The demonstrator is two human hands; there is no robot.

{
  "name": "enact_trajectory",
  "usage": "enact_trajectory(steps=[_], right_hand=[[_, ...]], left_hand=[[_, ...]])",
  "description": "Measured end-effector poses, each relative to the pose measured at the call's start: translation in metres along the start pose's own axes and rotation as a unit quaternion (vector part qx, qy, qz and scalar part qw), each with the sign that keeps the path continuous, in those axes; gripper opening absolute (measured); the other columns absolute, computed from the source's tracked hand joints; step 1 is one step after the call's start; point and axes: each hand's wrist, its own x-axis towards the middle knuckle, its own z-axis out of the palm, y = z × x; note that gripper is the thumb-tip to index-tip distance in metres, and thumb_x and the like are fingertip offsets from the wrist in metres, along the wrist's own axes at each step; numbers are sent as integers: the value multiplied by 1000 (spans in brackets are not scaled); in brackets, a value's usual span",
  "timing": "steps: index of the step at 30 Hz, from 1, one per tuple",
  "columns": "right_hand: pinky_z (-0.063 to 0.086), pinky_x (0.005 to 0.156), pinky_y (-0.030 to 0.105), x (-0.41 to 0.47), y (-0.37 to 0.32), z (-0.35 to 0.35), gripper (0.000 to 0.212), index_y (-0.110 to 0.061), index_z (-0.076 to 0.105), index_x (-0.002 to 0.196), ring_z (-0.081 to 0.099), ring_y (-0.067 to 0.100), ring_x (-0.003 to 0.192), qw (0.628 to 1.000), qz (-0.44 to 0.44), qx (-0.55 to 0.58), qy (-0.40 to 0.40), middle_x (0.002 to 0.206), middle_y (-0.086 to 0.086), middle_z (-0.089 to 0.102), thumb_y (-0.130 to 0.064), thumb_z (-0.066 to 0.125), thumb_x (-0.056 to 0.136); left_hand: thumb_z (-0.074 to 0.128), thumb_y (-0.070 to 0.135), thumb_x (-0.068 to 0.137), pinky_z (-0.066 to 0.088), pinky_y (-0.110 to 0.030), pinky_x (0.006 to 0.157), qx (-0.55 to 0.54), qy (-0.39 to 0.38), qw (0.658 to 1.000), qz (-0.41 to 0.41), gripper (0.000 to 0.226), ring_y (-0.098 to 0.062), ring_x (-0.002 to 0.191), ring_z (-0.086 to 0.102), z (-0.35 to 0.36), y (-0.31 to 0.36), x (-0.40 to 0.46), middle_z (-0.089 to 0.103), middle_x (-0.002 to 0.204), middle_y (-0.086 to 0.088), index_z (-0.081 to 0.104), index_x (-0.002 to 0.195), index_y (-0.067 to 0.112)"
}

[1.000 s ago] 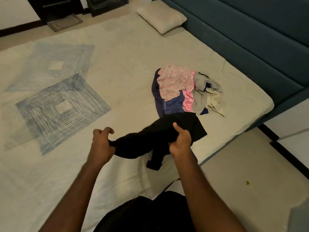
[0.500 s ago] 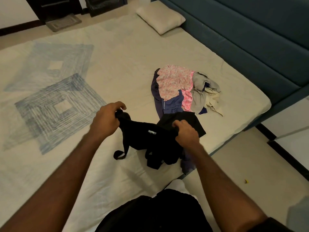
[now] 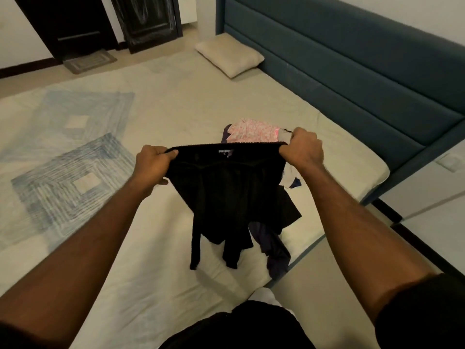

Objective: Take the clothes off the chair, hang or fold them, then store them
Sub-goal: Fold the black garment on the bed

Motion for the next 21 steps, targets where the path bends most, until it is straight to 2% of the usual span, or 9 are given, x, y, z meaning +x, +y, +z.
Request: enact_trajectory(steps=[1, 3, 5, 7, 9, 11, 15, 18, 21], right_hand=[[53, 78, 36, -3, 2, 1, 38, -7, 64, 114, 67, 38, 103, 999, 41, 6, -21, 112, 15, 67, -23, 66, 79], [62, 74, 41, -8, 3, 9, 37, -2, 63, 109, 74, 34, 79, 979, 118, 134, -102, 98, 16, 72, -22, 57, 79], [62, 73, 48, -11, 6, 17, 34, 0, 58, 114, 72, 31, 64, 918, 188, 308, -167, 87, 17, 71, -13, 45, 86], [61, 75, 49, -10, 10, 18, 32, -3, 55, 117, 71, 31, 65, 884, 214, 384, -158, 94, 19, 70, -8, 38, 90], [61, 70, 46, -8, 17, 15, 32, -4, 55, 119, 71, 31, 63, 879, 221, 402, -133, 99, 19, 69, -8, 40, 91], [61, 62, 42, -4, 21, 10, 33, -3, 56, 121, 70, 30, 62, 879, 222, 405, -120, 94, 18, 68, -6, 44, 90], [61, 59, 39, 2, 17, -1, 26, -1, 58, 112, 66, 28, 57, 893, 223, 379, -100, 81, 17, 66, -8, 53, 88], [62, 61, 41, 10, 17, -8, 22, -1, 59, 104, 68, 26, 56, 924, 207, 313, -70, 78, 15, 68, -11, 60, 85], [56, 47, 29, 19, 18, -13, 18, 2, 61, 103, 59, 19, 43, 918, 199, 334, -82, 70, 14, 63, -10, 57, 90]], left_hand=[[62, 19, 96, 51, -31, 51, -37, 8, 999, -15, 24, -29, 71, 60, 3, 6, -1, 60, 77, -12, 68, 87, -2], [57, 8, 96, 53, -31, 48, -63, 14, 998, -4, 10, -31, 69, 61, 10, 16, -6, 59, 83, -14, 66, 98, 5], [49, -1, 95, 54, -33, 46, -42, -25, 997, 56, 32, -30, 59, 61, 11, 22, -14, 61, 84, -16, 58, 116, 21], [43, -8, 94, 53, -36, 44, 38, -118, 980, 153, 46, -24, 50, 58, 7, 23, -21, 63, 89, -11, 53, 118, 29], [40, -14, 91, 55, -41, 43, 143, -204, 937, 243, 52, -19, 55, 60, 3, 18, -24, 58, 103, -8, 57, 111, 31], [42, -16, 89, 56, -41, 47, 214, -272, 891, 293, 57, -21, 73, 61, 0, 13, -26, 50, 106, -7, 62, 106, 36], [48, 5, 96, 48, -19, 79, 275, -346, 820, 365, 57, -10, 101, 56, -1, 18, -36, 55, 111, 0, 47, 117, 58], [43, 6, 95, 46, -12, 74, 301, -396, 782, 376, 38, -3, 92, 54, 2, 25, -51, 55, 106, -2, 57, 115, 35], [43, 26, 92, 51, -24, 73, 311, -391, 764, 407, 25, -6, 84, 57, 5, 33, -64, 56, 94, 4, 68, 97, 24]])
